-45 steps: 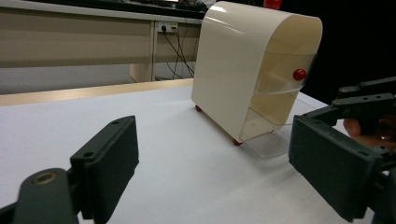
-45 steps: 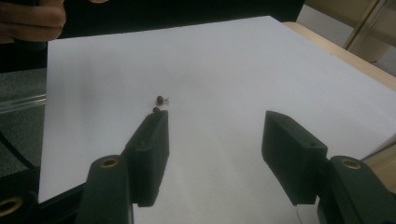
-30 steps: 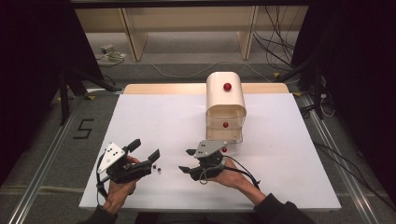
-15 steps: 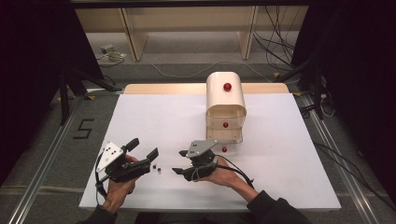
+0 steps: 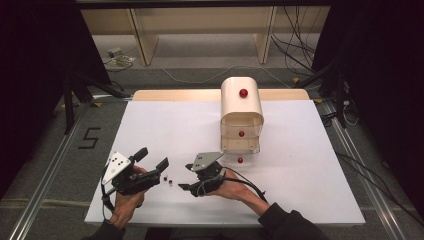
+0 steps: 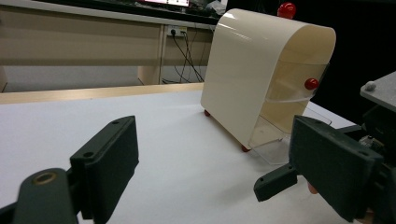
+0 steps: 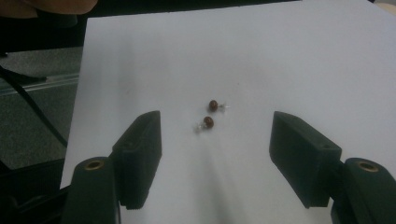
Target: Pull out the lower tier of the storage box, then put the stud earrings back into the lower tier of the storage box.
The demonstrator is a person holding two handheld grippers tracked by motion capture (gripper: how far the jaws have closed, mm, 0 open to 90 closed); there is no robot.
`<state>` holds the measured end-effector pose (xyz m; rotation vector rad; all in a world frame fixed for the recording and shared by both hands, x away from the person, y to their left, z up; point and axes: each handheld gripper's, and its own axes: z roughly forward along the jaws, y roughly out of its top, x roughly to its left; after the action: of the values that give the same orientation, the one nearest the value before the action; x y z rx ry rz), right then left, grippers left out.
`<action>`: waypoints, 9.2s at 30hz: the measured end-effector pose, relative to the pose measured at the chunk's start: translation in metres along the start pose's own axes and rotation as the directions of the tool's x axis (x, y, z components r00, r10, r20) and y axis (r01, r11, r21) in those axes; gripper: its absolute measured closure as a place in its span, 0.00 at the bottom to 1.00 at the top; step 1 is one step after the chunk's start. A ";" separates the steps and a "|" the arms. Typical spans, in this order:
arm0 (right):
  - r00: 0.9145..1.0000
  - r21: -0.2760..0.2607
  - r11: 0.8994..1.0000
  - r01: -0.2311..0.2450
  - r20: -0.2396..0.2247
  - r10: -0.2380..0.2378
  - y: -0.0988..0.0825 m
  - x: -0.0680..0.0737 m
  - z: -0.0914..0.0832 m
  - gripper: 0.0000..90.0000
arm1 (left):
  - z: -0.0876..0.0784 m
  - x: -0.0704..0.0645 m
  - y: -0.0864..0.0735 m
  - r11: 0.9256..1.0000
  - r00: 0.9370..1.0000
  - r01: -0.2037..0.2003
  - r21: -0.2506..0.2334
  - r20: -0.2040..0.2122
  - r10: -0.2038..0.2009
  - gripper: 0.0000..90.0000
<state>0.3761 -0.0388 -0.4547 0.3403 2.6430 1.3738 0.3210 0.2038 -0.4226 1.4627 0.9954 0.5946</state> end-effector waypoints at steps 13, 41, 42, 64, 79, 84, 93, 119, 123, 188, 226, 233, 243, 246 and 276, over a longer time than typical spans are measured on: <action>1.000 0.019 1.000 0.004 -0.012 -0.004 0.000 0.000 0.012 0.38 | -0.001 0.000 0.000 1.000 1.000 0.004 -0.003 -0.001 -0.004 0.17; 1.000 0.058 0.998 0.023 -0.020 -0.022 -0.002 0.000 0.034 0.39 | -0.001 0.002 0.001 1.000 1.000 0.008 -0.010 -0.011 -0.008 0.17; 1.000 0.058 0.998 0.023 -0.020 -0.022 -0.002 0.000 0.034 0.39 | -0.001 0.002 0.001 1.000 1.000 0.008 -0.009 -0.013 -0.008 0.17; 0.996 0.132 0.987 0.088 -0.034 -0.084 0.003 0.001 0.063 0.50 | -0.002 0.002 0.002 1.000 1.000 0.018 -0.012 -0.017 -0.018 0.17; 0.994 0.171 0.980 0.106 -0.057 -0.098 0.011 0.000 0.078 0.67 | -0.003 0.002 0.002 1.000 1.000 0.011 -0.011 -0.019 -0.011 0.17; 0.992 0.185 0.975 0.123 -0.058 -0.114 0.010 0.000 0.081 0.70 | -0.003 0.002 0.002 1.000 1.000 0.013 -0.017 -0.020 -0.013 0.17; 0.993 0.198 0.974 0.107 -0.075 -0.094 0.010 0.002 0.081 0.82 | -0.003 0.002 0.002 1.000 1.000 0.012 -0.021 -0.026 -0.012 0.17; 0.994 0.187 0.980 0.074 -0.089 -0.059 0.014 0.001 0.074 0.98 | -0.004 0.003 0.003 1.000 1.000 0.012 -0.025 -0.027 -0.013 0.17; 0.994 0.178 0.981 0.082 -0.081 -0.068 0.015 -0.002 0.070 0.98 | -0.004 0.003 0.003 1.000 1.000 0.012 -0.028 -0.029 -0.013 0.17; 0.998 0.054 0.999 -0.005 0.065 0.002 0.007 -0.023 -0.037 0.98 | -0.004 0.002 0.002 1.000 1.000 0.002 -0.023 -0.023 -0.003 0.17; 0.978 -0.032 0.997 -0.076 0.191 0.080 -0.004 -0.045 -0.099 0.98 | -0.004 0.001 0.002 1.000 1.000 -0.001 -0.022 -0.024 0.001 0.17; 0.971 -0.044 0.995 -0.087 0.218 0.095 -0.006 -0.051 -0.109 0.98 | -0.004 0.001 0.002 1.000 1.000 -0.001 -0.023 -0.024 0.001 0.17; 0.958 -0.037 0.992 -0.121 0.258 0.127 -0.014 -0.062 -0.116 0.98 | -0.003 0.001 0.002 1.000 1.000 -0.002 -0.022 -0.023 0.002 0.17; 0.951 -0.032 0.990 -0.137 0.275 0.140 -0.017 -0.065 -0.117 0.98 | -0.003 0.001 0.002 1.000 1.000 -0.001 -0.022 -0.023 0.000 0.17; 0.920 0.041 0.988 -0.149 0.373 0.123 -0.029 -0.074 -0.107 0.97 | -0.003 0.001 0.002 1.000 1.000 -0.001 -0.023 -0.023 0.001 0.17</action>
<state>0.4191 -0.1594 -0.4158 0.7279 2.3910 1.1208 0.3191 0.2063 -0.4202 1.4391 1.0030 0.6232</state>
